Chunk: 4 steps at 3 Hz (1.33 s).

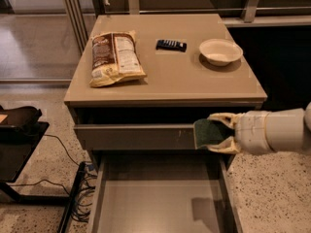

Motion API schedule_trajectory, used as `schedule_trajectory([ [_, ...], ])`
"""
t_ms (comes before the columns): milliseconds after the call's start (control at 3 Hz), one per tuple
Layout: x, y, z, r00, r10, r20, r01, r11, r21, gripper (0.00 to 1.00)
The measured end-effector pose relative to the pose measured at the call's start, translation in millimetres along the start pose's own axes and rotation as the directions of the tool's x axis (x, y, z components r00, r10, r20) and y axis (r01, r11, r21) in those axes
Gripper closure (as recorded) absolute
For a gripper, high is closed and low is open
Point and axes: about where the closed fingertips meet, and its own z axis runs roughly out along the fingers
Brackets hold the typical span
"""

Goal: Pick sponge from middle drawer and place on counter

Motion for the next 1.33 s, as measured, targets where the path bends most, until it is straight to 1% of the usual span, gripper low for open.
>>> schedule_trajectory([
  [333,-15.7,-43.7,-51.3,0.991,0.011,0.133,-0.019,0.9979,0.061,1.0],
  [667,-28.9,-71.3,-73.0,0.988,-0.018,0.152,0.001,0.9939,0.111,1.0],
  [1000,-29.0,-71.3,-73.0,0.988,-0.018,0.152,0.001,0.9939,0.111,1.0],
  [1333,-37.9,-93.4,-68.1,0.985,-0.051,0.167,0.031,0.9919,0.123,1.0],
])
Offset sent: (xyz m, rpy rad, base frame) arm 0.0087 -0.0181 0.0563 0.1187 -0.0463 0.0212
